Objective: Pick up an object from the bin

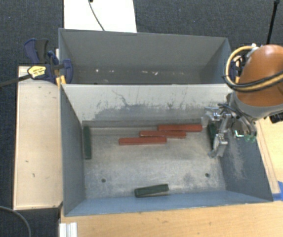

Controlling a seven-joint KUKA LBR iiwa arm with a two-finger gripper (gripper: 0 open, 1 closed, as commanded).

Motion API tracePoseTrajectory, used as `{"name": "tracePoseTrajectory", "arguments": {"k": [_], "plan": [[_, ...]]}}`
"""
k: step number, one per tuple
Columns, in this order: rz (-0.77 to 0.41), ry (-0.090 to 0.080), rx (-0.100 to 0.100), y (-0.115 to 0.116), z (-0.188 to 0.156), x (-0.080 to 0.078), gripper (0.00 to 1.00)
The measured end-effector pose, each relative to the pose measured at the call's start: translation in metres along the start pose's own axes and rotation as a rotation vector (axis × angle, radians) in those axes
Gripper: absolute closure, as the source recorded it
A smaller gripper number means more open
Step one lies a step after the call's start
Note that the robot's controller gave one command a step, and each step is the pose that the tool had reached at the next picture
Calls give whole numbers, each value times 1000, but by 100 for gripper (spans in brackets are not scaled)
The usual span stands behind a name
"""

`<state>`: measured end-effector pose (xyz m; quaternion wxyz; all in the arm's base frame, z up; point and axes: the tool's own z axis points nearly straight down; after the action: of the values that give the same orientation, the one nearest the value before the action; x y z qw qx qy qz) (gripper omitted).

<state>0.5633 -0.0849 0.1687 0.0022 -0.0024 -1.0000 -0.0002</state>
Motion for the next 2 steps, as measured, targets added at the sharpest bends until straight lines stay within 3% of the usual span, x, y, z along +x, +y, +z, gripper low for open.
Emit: {"name": "tracePoseTrajectory", "arguments": {"k": [1,2], "plan": [[-612,-3,1,-36,75,5,0],[-979,-8,6,-61,30,15,0]]}}
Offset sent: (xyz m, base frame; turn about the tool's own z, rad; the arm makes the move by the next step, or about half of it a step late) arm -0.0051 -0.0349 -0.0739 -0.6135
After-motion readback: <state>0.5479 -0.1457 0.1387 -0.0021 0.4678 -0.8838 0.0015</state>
